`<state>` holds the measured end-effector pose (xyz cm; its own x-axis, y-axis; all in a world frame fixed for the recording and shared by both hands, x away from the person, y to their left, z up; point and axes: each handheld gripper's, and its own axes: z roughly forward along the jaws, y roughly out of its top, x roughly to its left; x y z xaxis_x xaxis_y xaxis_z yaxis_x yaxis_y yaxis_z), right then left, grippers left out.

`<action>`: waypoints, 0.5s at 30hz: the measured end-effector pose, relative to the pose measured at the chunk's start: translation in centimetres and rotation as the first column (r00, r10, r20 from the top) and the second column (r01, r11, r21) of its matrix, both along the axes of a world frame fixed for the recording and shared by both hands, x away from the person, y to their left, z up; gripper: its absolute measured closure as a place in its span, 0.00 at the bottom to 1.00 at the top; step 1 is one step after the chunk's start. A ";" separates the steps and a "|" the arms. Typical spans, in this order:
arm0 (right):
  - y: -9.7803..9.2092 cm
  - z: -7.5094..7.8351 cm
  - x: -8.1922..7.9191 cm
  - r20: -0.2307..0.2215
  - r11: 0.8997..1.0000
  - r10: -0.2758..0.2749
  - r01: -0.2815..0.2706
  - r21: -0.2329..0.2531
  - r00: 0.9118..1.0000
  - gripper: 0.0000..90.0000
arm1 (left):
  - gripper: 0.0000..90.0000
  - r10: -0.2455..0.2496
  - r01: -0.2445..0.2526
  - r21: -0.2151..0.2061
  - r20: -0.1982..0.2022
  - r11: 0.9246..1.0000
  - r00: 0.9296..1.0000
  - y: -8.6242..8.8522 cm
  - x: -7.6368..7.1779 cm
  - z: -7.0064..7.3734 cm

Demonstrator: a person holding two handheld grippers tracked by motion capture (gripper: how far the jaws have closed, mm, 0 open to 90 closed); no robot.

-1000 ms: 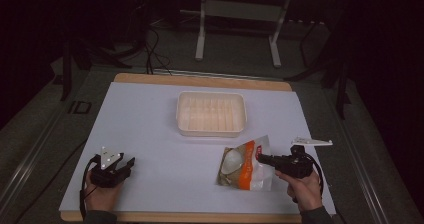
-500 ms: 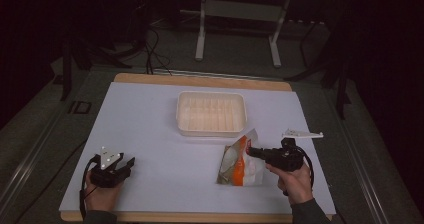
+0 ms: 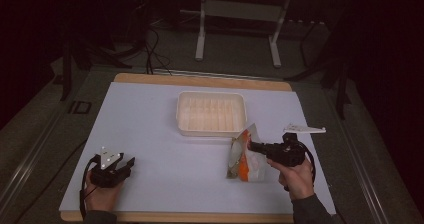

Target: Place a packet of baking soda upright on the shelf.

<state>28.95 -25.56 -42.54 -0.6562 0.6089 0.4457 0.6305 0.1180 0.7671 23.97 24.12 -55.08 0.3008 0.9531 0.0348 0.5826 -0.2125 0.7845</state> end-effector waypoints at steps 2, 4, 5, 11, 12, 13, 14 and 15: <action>-0.1 0.3 0.0 0.003 1.000 -0.003 0.003 0.002 1.000 1.00 | 0.59 0.001 -0.001 -0.001 0.000 1.000 1.000 0.0 0.0 0.0; -0.2 0.6 0.1 0.010 1.000 -0.004 0.004 -0.001 1.000 1.00 | 0.59 0.000 0.000 -0.001 0.000 1.000 1.000 0.0 0.0 0.0; -0.2 0.7 0.1 0.011 1.000 -0.006 0.006 0.000 1.000 1.00 | 0.59 0.000 0.000 -0.001 -0.001 1.000 1.000 0.0 0.0 0.0; -0.1 1.6 0.3 0.033 1.000 -0.002 0.003 -0.010 0.999 1.00 | 0.59 0.000 0.000 -0.002 0.000 1.000 1.000 0.0 0.0 0.0; -0.1 1.8 0.3 0.036 1.000 -0.003 0.003 -0.011 0.999 1.00 | 0.59 0.000 0.000 -0.002 0.000 1.000 1.000 0.0 0.0 0.0; -0.1 1.9 0.4 0.041 1.000 -0.002 0.003 -0.013 0.999 1.00 | 0.59 0.000 0.000 -0.002 0.000 1.000 1.000 0.0 0.0 0.0; -0.1 1.9 0.4 0.041 1.000 -0.002 0.003 -0.013 0.999 1.00 | 0.59 0.000 0.000 -0.002 0.000 1.000 1.000 0.0 0.0 0.0; 0.0 2.1 0.4 0.044 1.000 -0.001 0.002 -0.015 0.999 1.00 | 0.59 -0.001 0.001 -0.001 0.000 1.000 1.000 0.0 0.0 0.0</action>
<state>29.38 -25.60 -40.45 -0.6740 0.6166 0.4068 0.5963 0.1290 0.7923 23.96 24.13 -55.07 0.3016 0.9528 0.0343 0.5820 -0.2125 0.7850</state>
